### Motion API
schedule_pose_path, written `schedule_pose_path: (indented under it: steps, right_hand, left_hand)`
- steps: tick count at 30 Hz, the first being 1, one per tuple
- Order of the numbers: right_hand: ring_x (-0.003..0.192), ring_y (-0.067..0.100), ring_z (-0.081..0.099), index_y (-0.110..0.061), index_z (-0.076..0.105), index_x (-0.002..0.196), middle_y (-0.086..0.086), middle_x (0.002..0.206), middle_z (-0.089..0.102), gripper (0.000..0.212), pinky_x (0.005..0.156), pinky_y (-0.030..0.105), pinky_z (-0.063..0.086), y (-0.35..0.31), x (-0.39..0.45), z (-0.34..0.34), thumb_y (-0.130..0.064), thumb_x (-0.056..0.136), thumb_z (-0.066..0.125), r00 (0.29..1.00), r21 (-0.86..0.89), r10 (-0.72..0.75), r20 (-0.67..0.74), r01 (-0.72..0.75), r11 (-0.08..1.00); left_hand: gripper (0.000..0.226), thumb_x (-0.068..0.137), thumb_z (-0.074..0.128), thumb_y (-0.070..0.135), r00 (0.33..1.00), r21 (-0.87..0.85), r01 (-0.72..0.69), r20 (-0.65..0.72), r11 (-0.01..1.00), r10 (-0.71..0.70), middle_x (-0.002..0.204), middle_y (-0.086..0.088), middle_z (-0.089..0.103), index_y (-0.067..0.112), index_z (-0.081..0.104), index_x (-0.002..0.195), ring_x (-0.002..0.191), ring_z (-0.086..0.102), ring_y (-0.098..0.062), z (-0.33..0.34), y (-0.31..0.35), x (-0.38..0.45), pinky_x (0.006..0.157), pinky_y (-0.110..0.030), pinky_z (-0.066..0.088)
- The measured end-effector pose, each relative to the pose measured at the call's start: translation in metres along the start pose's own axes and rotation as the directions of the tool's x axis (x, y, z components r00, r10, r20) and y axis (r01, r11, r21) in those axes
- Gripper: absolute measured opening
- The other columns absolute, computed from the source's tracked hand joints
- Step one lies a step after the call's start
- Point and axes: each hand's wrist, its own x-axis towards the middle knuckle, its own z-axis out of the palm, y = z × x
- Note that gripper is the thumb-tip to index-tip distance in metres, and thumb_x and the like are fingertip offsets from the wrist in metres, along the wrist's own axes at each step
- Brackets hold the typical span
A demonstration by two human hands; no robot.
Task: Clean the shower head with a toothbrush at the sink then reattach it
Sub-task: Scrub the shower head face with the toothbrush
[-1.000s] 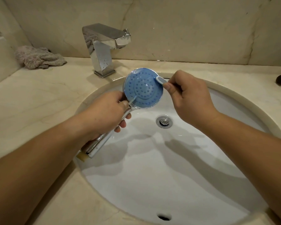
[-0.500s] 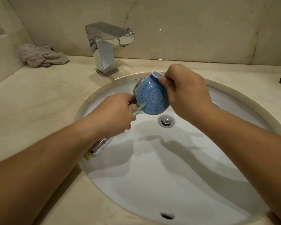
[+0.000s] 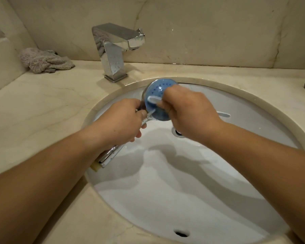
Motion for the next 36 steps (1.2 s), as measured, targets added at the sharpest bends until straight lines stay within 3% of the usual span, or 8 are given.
schedule_pose_path:
  steps: [2,6,10,15,18,22,26,36]
  right_hand:
    - [0.062,0.035,0.049,-0.010,0.051,0.083,0.009,0.079,0.055,0.025,0.053,0.039,0.041,0.008,0.006,-0.007,-0.029,0.098,0.048,0.990,0.033,0.119,-0.080,-0.117,0.993]
    - [0.058,0.035,0.050,-0.010,0.051,0.081,0.008,0.077,0.055,0.026,0.048,0.038,0.042,-0.005,-0.008,0.000,-0.030,0.096,0.044,0.998,0.023,-0.058,0.000,0.058,0.998]
    - [0.064,0.034,0.047,-0.009,0.050,0.083,0.005,0.076,0.050,0.033,0.055,0.037,0.037,0.014,0.004,-0.008,-0.037,0.099,0.043,0.974,0.078,0.195,-0.120,-0.186,0.979]
    - [0.060,0.032,0.046,-0.010,0.050,0.079,0.001,0.072,0.047,0.029,0.052,0.033,0.036,0.002,-0.009,-0.001,-0.032,0.098,0.050,0.994,0.063,0.066,-0.082,-0.061,0.996]
    - [0.063,0.029,0.044,-0.009,0.051,0.079,0.000,0.071,0.047,0.031,0.055,0.039,0.040,0.017,0.001,-0.008,-0.034,0.099,0.052,0.955,0.139,0.240,-0.173,-0.218,0.966]
    - [0.061,0.032,0.048,-0.009,0.052,0.081,0.001,0.074,0.049,0.027,0.052,0.039,0.044,0.003,-0.010,0.002,-0.030,0.097,0.047,0.994,0.073,0.037,-0.102,-0.029,0.997]
    - [0.061,0.026,0.040,-0.009,0.052,0.080,-0.002,0.072,0.044,0.027,0.054,0.035,0.036,0.014,-0.001,-0.005,-0.029,0.098,0.053,0.965,0.129,0.190,-0.180,-0.169,0.977]
    - [0.061,0.023,0.037,-0.008,0.053,0.081,-0.003,0.072,0.043,0.031,0.054,0.032,0.036,0.010,-0.011,-0.001,-0.032,0.099,0.051,0.984,0.093,0.080,-0.158,-0.065,0.994]
  left_hand:
    - [0.022,0.107,0.043,0.024,1.000,-0.015,0.000,-0.005,1.000,0.000,0.089,0.001,0.073,0.027,0.065,0.108,0.054,0.066,-0.004,-0.001,-0.001,0.001,0.045,-0.017,0.050]
    - [0.024,0.107,0.042,0.021,1.000,-0.054,0.008,0.024,0.999,-0.007,0.089,-0.003,0.073,0.025,0.066,0.104,0.058,0.067,-0.011,0.003,-0.002,0.002,0.049,-0.025,0.052]
    - [0.024,0.107,0.042,0.019,1.000,-0.134,0.013,-0.005,0.991,-0.014,0.087,-0.004,0.072,0.025,0.064,0.101,0.052,0.064,-0.007,0.001,-0.001,0.002,0.047,-0.022,0.051]
    - [0.026,0.108,0.041,0.018,1.000,-0.199,0.030,0.007,0.980,-0.029,0.086,-0.006,0.071,0.022,0.066,0.111,0.054,0.063,-0.010,-0.001,0.000,0.001,0.049,-0.024,0.054]
    - [0.028,0.108,0.041,0.017,1.000,-0.242,0.026,0.012,0.970,-0.024,0.085,-0.005,0.071,0.023,0.066,0.115,0.055,0.063,-0.010,-0.003,0.002,-0.001,0.051,-0.025,0.054]
    - [0.027,0.108,0.041,0.017,0.999,-0.262,0.044,0.027,0.964,-0.038,0.084,-0.006,0.071,0.022,0.067,0.115,0.058,0.064,-0.012,-0.001,0.000,-0.002,0.052,-0.026,0.055]
    - [0.027,0.109,0.041,0.016,0.997,-0.358,0.073,0.051,0.931,-0.059,0.083,-0.008,0.067,0.023,0.067,0.105,0.058,0.060,-0.014,-0.003,0.002,-0.002,0.052,-0.029,0.053]
    - [0.026,0.109,0.042,0.016,0.996,-0.410,0.084,0.046,0.908,-0.071,0.084,-0.009,0.067,0.022,0.066,0.102,0.057,0.060,-0.014,-0.005,0.000,-0.002,0.052,-0.029,0.052]
